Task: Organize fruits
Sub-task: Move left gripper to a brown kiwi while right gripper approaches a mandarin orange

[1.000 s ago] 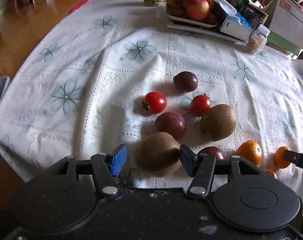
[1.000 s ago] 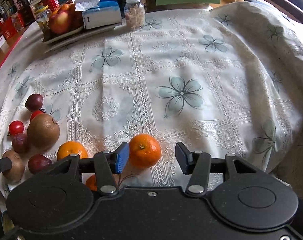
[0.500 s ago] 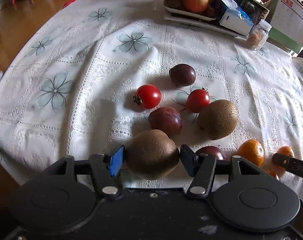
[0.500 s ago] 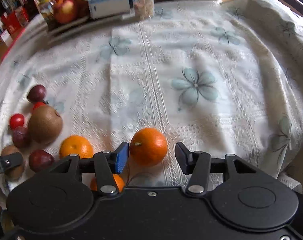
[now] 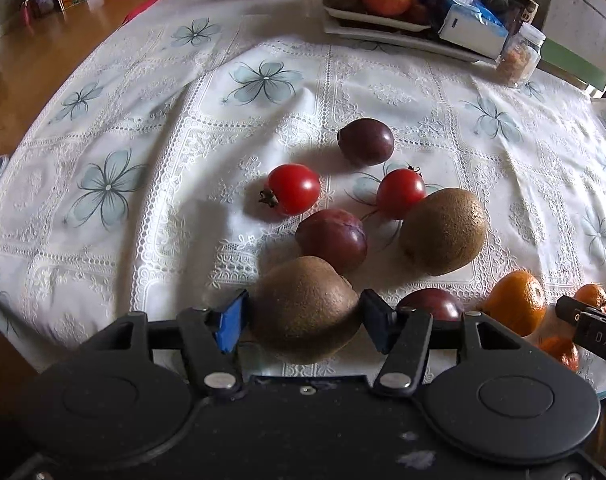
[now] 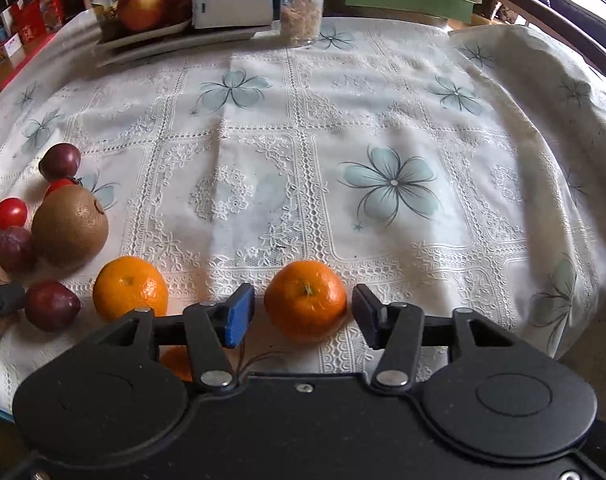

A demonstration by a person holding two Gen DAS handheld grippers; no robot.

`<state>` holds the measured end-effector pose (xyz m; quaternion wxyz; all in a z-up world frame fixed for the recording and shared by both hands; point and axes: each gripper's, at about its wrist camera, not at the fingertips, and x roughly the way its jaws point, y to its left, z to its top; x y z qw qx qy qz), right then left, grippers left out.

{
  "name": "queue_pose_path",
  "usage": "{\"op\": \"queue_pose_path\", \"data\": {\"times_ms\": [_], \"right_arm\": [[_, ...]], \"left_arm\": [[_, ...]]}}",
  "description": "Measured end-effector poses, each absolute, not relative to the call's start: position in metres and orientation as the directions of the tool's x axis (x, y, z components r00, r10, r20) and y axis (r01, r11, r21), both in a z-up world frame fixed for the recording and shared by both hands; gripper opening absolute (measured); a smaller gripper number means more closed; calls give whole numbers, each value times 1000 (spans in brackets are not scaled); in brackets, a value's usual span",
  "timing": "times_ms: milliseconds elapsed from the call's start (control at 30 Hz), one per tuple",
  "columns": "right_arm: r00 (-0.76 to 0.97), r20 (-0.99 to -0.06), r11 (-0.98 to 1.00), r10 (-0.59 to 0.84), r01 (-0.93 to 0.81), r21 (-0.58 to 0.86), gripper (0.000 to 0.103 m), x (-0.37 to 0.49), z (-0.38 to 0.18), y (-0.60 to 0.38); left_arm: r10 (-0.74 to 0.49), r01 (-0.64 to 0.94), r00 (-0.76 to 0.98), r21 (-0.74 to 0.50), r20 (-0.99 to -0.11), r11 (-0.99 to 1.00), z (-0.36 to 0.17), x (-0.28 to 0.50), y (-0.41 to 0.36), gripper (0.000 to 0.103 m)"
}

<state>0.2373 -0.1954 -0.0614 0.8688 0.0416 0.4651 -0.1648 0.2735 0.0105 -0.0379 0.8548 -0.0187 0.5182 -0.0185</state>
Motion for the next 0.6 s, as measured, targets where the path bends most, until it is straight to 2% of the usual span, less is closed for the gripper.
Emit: {"op": "queue_pose_path", "data": {"times_ms": [67,100,333,400,500,600], "right_arm": [[499,-824,931,-268,355,-88,73,238,-63,-198],[496,-826,928,-267,365,-81,74,237,-63,-200],[487,-843,927,-228,374,-35,75,239,-62,-208],[492,-842,933,-221,357,-36,69,239,-61,-206],[504,-838,948,-207,315,-45,53,240,-58,-200],[499,-842,951,-207,305,-54,50,242,-57,-198]], "left_arm": [[-56,9,461,-59,-886,998,-38,274,12,61],[-58,9,461,-60,-886,998,-38,273,13,61],[-55,16,471,-53,-880,998,-39,271,12,61],[-59,11,473,-60,-879,998,-39,271,13,61],[-66,0,475,-75,-877,997,-39,270,16,61],[-67,-5,480,-80,-875,997,-38,270,16,61]]}}
